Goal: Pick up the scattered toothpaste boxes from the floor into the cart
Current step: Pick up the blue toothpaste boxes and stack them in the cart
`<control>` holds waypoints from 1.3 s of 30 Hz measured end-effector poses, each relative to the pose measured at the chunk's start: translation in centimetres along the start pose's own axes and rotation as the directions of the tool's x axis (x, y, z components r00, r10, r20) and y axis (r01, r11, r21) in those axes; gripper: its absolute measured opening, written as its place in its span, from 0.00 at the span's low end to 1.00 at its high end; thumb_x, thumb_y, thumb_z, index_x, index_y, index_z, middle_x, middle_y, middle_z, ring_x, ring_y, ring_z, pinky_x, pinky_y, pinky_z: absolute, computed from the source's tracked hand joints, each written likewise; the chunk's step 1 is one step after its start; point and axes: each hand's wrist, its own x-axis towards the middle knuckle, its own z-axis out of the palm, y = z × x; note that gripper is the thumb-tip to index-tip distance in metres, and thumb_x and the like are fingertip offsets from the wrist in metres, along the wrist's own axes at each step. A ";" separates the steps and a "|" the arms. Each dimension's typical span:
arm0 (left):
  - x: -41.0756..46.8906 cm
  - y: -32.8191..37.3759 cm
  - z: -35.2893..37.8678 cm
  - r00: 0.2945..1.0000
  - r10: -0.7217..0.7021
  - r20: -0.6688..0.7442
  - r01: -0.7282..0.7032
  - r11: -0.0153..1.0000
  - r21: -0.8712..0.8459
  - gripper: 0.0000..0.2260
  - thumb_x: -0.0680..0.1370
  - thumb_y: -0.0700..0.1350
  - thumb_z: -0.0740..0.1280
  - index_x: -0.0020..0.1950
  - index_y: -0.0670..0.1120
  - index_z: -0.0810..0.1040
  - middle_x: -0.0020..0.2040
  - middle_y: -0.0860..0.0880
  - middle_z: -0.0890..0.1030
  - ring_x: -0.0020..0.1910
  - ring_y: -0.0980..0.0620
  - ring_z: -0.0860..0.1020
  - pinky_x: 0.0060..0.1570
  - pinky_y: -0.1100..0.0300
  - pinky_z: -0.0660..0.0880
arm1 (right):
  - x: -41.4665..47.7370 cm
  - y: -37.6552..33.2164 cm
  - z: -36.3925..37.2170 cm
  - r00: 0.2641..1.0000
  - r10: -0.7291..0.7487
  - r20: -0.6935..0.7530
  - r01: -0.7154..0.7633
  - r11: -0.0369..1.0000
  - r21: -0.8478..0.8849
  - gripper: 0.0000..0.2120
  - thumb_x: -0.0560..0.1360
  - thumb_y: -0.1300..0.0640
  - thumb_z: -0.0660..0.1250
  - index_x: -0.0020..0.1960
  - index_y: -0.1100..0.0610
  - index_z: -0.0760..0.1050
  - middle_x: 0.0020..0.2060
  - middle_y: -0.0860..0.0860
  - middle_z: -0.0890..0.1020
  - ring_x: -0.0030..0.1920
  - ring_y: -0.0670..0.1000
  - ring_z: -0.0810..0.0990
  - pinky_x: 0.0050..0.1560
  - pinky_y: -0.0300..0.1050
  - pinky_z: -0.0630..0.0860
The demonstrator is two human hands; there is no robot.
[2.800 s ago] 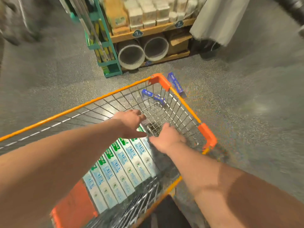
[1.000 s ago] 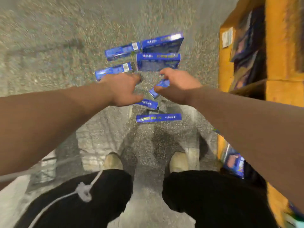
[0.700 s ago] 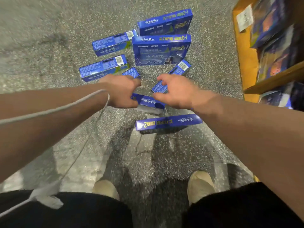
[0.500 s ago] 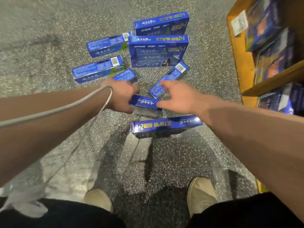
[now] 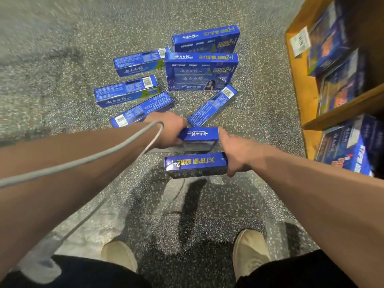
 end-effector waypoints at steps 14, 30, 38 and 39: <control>2.8 6.1 0.1 0.994 0.111 -0.011 -0.112 0.992 -0.065 0.13 0.81 0.61 0.64 0.53 0.52 0.72 0.54 0.49 0.80 0.55 0.43 0.80 0.45 0.52 0.72 | 0.9 3.4 1.0 0.979 -0.073 -0.190 0.072 0.997 -0.010 0.61 0.55 0.41 0.78 0.80 0.55 0.54 0.76 0.55 0.61 0.72 0.65 0.67 0.73 0.59 0.68; 2.0 6.9 2.0 0.995 0.069 -0.065 -0.070 0.997 -0.019 0.30 0.67 0.64 0.75 0.58 0.49 0.67 0.54 0.50 0.76 0.51 0.46 0.81 0.41 0.55 0.70 | 0.3 2.8 -0.2 0.954 -0.118 -0.275 0.105 0.993 -0.061 0.32 0.62 0.41 0.72 0.62 0.51 0.69 0.58 0.50 0.74 0.68 0.56 0.67 0.61 0.56 0.76; 1.8 5.4 2.4 0.889 -0.451 0.081 0.400 0.678 -0.617 0.33 0.57 0.65 0.76 0.52 0.45 0.75 0.44 0.51 0.80 0.39 0.49 0.81 0.38 0.58 0.76 | 1.6 -2.5 -1.9 0.892 0.344 -0.292 -0.055 0.726 0.686 0.28 0.75 0.58 0.70 0.70 0.63 0.65 0.69 0.63 0.72 0.63 0.64 0.78 0.60 0.51 0.76; 1.7 5.4 2.6 0.859 -0.496 0.127 0.434 0.574 -0.694 0.34 0.55 0.65 0.75 0.52 0.45 0.77 0.42 0.50 0.82 0.38 0.49 0.82 0.37 0.58 0.79 | 1.5 -3.3 -2.1 0.917 0.312 -0.249 -0.042 0.695 0.718 0.19 0.75 0.60 0.68 0.64 0.64 0.70 0.61 0.64 0.79 0.56 0.64 0.82 0.56 0.56 0.81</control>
